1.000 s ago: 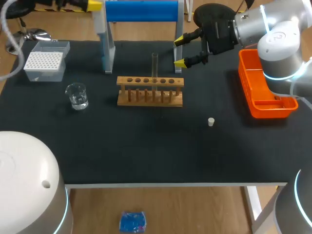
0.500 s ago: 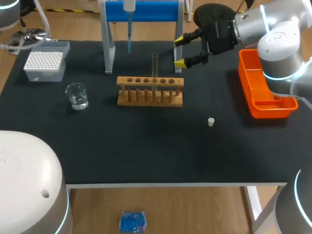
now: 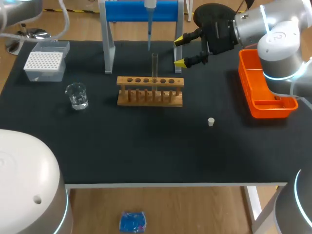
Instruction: Invert the test tube, pick up the pipette, mount the tip to pipette, aspirate from beaker and dispense into the tube, eject the tip, return the pipette, and cap with the stopper.
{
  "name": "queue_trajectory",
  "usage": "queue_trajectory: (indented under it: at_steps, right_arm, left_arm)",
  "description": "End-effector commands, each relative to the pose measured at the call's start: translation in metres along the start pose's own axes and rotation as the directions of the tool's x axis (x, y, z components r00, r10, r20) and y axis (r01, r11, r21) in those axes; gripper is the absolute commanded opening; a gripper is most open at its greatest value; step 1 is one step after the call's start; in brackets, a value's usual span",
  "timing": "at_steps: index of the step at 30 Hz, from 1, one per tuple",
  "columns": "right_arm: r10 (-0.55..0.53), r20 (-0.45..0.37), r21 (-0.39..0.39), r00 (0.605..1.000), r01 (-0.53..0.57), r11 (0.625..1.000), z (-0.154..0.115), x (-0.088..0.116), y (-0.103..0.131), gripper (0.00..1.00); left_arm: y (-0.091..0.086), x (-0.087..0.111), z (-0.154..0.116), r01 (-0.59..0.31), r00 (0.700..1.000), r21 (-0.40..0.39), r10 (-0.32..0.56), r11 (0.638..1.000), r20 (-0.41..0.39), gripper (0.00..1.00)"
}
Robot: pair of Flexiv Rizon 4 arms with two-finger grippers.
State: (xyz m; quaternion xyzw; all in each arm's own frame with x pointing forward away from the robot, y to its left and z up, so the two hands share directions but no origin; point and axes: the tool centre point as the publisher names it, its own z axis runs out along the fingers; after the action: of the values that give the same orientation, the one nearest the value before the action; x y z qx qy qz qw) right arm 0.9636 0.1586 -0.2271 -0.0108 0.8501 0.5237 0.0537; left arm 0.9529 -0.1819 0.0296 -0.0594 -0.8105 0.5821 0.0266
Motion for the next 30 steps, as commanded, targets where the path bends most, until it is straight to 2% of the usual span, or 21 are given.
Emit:
queue_trajectory:
  at_steps: [1,10,30]
  right_arm:
    - [-0.001,0.001,-0.001,1.000,0.001,1.000,0.000,0.000,-0.001,1.00]
    - [-0.001,0.001,-0.001,1.000,0.001,1.000,0.000,0.000,-0.001,1.00]
    - [-0.001,0.001,-0.001,1.000,0.001,1.000,0.000,0.000,-0.001,1.00]
  left_arm:
    - [0.003,-0.013,0.010,0.004,0.999,0.011,-0.003,1.000,-0.050,0.00]
    - [0.010,-0.023,0.020,0.012,0.998,0.029,-0.010,0.999,-0.062,0.00]
    - [0.012,-0.023,0.015,0.019,0.998,0.032,-0.017,0.999,-0.052,0.00]
